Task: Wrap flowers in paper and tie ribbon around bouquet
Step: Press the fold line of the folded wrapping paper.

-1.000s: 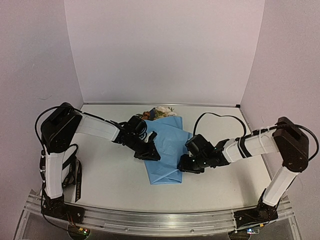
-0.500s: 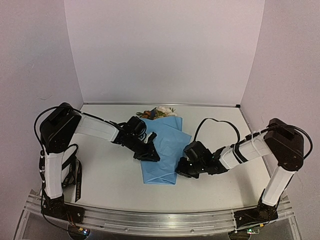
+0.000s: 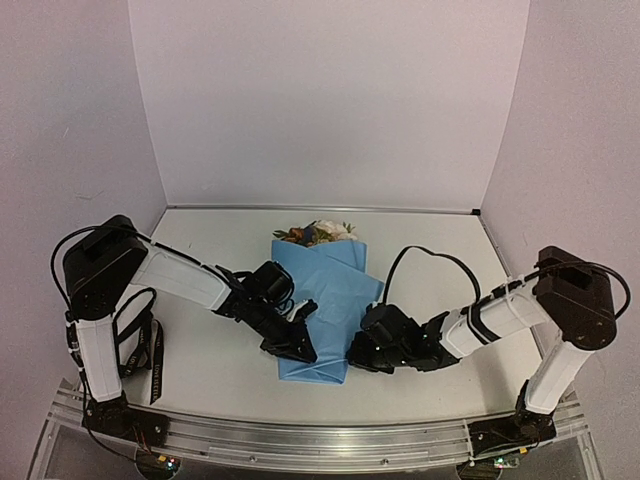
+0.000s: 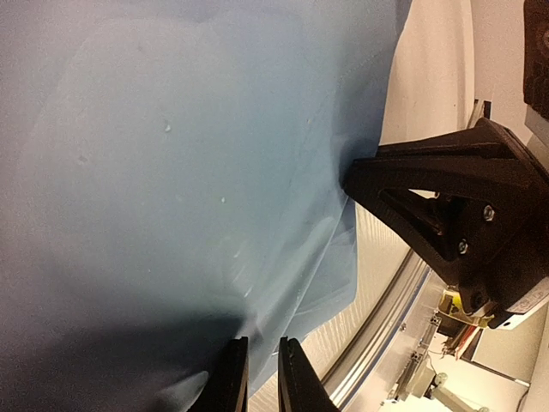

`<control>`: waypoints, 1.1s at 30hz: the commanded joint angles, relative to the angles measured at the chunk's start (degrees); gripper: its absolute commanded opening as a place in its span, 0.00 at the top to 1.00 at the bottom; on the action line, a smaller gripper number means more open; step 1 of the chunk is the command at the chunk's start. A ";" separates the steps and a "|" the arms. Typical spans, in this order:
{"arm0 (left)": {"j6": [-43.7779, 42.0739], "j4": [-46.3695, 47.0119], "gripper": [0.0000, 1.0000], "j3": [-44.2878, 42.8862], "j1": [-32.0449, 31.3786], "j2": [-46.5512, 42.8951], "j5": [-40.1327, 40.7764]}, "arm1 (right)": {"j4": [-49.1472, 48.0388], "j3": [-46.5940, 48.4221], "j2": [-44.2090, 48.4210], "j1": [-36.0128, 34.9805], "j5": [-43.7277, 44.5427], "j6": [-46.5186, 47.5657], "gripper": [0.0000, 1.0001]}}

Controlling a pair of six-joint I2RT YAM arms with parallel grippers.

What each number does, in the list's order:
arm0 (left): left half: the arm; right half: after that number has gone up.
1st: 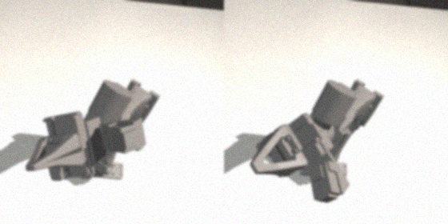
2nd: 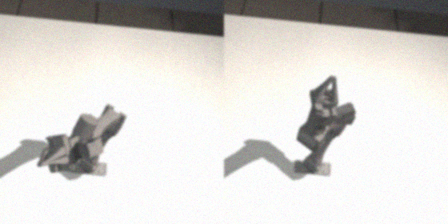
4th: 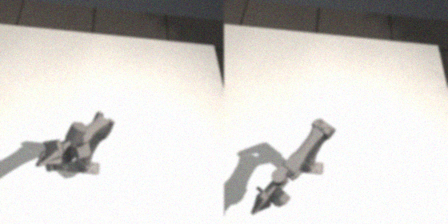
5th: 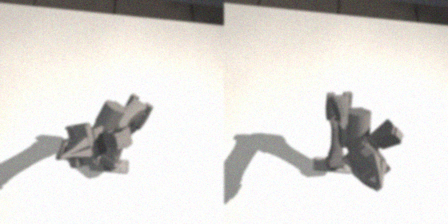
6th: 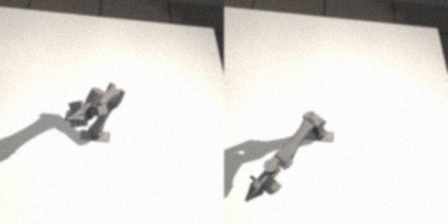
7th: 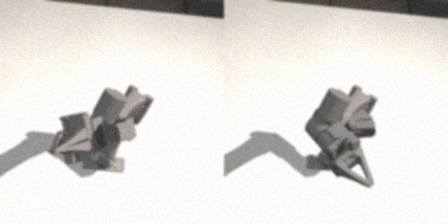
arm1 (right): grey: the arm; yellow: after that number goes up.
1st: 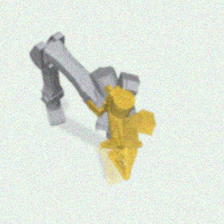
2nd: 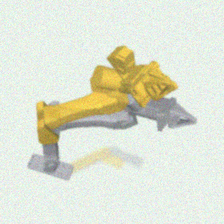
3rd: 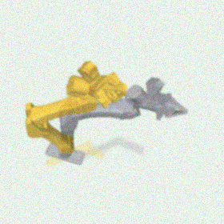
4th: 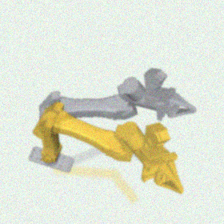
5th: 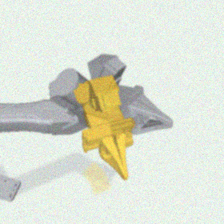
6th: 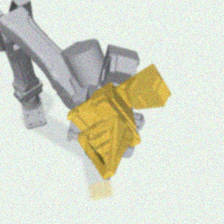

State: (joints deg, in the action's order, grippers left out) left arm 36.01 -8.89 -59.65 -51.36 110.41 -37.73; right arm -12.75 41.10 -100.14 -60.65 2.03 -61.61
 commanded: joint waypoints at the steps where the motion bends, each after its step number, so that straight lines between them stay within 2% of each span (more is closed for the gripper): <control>1: 0.67 1.81 0.86 0.38 -0.41 -0.13 1.20 | 3.83 -1.71 1.20 -0.18 3.29 0.09 0.96; 3: 0.73 0.22 0.87 -0.04 -0.41 0.95 2.93 | 4.57 -1.62 2.19 -0.15 3.27 1.28 0.93; 7: 0.47 -1.35 0.87 -0.87 -0.41 2.62 3.89 | 7.82 -1.06 6.00 -0.13 2.35 4.44 0.81; 11: -0.17 -2.22 0.87 -1.32 -0.41 3.62 4.11 | 12.22 0.02 10.17 -0.12 -0.08 7.72 0.73; 16: -0.48 -2.25 0.87 -1.45 -0.41 3.37 3.89 | 12.66 4.38 11.47 0.10 -8.16 9.06 0.80; 20: -0.95 -2.80 0.87 -2.26 -0.44 3.01 3.89 | 11.79 10.36 6.04 0.60 -15.14 8.43 0.89; 23: -1.43 -3.37 0.87 -3.02 -0.41 2.86 4.00 | 7.94 12.10 1.79 1.74 -18.28 5.88 0.92; 33: -1.30 -3.24 0.87 -2.96 -0.41 2.22 4.21 | -4.68 5.91 -4.43 2.94 -17.10 -2.20 0.95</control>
State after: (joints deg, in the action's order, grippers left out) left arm 35.51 -11.11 -61.60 -51.75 112.27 -35.77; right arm -11.07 49.27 -103.18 -57.64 -15.64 -60.45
